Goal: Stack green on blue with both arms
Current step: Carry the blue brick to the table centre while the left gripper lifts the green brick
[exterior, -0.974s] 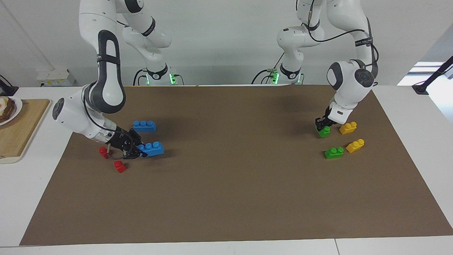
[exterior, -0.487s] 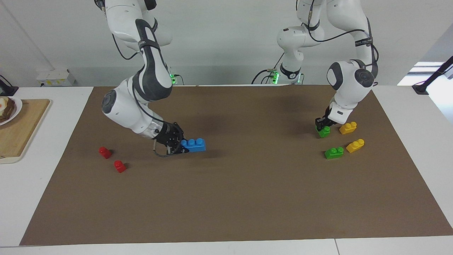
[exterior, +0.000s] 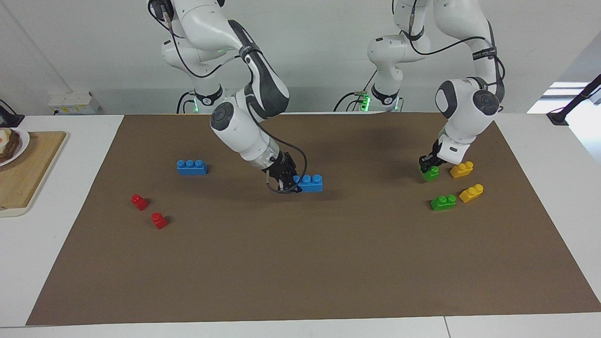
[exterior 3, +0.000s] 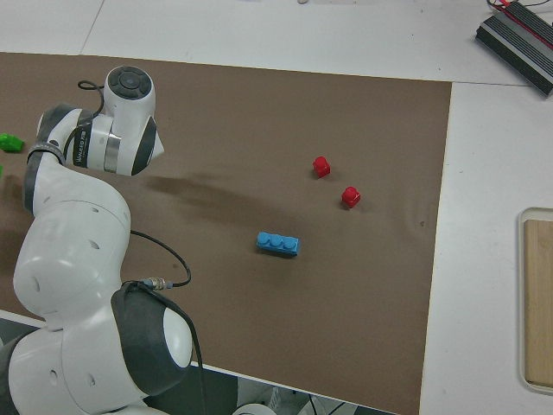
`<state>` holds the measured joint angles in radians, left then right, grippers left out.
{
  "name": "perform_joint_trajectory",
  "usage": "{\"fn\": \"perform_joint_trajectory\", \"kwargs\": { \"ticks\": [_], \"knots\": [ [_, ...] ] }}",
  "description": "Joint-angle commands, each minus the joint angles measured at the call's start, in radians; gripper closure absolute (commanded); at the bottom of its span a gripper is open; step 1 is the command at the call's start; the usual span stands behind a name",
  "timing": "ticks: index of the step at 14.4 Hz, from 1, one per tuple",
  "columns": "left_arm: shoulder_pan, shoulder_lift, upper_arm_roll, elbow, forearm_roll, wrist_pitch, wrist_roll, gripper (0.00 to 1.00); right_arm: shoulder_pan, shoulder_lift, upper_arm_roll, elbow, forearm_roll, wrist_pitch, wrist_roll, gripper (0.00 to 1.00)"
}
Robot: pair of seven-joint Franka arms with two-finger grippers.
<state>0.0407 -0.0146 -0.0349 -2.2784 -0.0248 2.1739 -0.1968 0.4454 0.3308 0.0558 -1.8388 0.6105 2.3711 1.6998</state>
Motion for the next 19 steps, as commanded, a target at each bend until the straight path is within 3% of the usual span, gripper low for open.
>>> {"fn": "perform_joint_trajectory", "kwargs": {
  "ticks": [1, 5, 12, 19],
  "knots": [
    [-0.047, -0.002, 0.004, 0.039, -0.007, -0.048, -0.079, 1.00, 0.044, 0.005, -0.005, -0.042, 0.020, 0.072, -0.003, 1.00],
    [-0.105, 0.008, 0.004, 0.074, -0.009, -0.039, -0.289, 1.00, 0.098, 0.036, -0.005, -0.086, 0.020, 0.169, -0.005, 1.00],
    [-0.153, 0.030, 0.003, 0.125, -0.036, -0.046, -0.481, 1.00, 0.113, 0.071, -0.004, -0.091, 0.021, 0.209, 0.006, 1.00],
    [-0.254, 0.044, 0.004, 0.157, -0.049, -0.052, -0.790, 1.00, 0.127, 0.108, -0.004, -0.091, 0.021, 0.246, 0.040, 1.00]
  ]
}}
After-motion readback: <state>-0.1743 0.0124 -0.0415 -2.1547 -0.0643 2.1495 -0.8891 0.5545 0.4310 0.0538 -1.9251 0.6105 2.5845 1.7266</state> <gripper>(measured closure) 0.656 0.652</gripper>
